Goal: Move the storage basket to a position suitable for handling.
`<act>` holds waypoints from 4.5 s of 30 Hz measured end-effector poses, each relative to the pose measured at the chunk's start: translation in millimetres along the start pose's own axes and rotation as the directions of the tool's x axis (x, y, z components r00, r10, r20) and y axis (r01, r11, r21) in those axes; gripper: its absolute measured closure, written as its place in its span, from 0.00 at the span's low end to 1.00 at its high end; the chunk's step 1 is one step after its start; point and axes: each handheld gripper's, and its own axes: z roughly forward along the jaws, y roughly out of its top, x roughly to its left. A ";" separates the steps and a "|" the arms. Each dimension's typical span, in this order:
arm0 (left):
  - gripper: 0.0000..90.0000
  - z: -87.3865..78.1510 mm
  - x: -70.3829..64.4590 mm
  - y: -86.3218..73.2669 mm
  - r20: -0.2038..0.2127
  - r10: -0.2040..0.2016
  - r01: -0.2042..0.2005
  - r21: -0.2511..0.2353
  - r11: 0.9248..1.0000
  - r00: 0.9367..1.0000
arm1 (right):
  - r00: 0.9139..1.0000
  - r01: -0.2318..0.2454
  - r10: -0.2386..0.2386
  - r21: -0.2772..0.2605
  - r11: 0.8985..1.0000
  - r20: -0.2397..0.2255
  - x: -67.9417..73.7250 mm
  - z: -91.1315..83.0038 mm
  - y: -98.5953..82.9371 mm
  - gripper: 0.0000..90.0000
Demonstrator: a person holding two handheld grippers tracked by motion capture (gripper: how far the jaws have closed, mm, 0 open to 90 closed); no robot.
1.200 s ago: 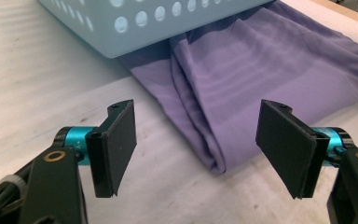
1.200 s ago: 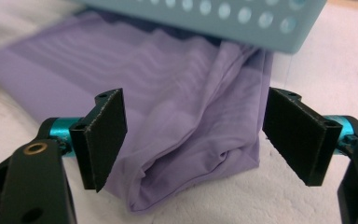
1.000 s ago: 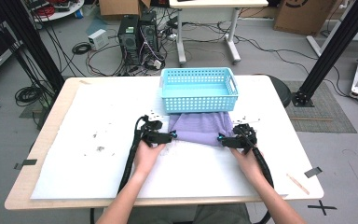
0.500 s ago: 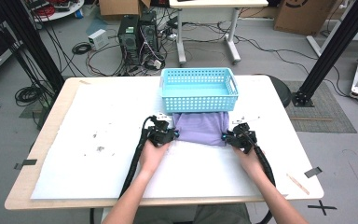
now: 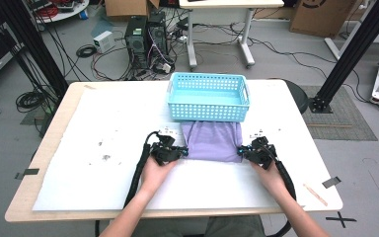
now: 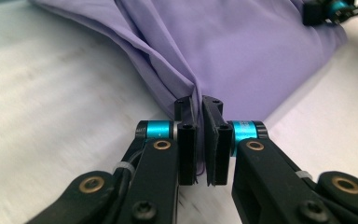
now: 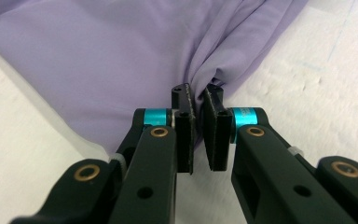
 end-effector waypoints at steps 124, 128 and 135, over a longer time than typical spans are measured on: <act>0.98 -26.4 -35.9 -22.0 0.045 0.078 -0.076 -0.027 0.997 0.996 | 0.982 0.168 -0.172 -0.059 0.984 -0.082 55.1 -34.9 -26.8 0.94; 0.98 -23.8 -36.7 -18.3 0.033 0.096 -0.095 -0.044 0.995 0.995 | 0.984 0.161 -0.166 -0.069 0.985 -0.070 53.0 -36.2 -24.7 0.94; 0.46 -41.8 -19.9 -10.3 -0.101 0.059 -0.077 -0.187 0.979 0.993 | 0.995 0.098 -0.098 -0.187 0.978 0.012 36.8 -41.4 -10.3 0.56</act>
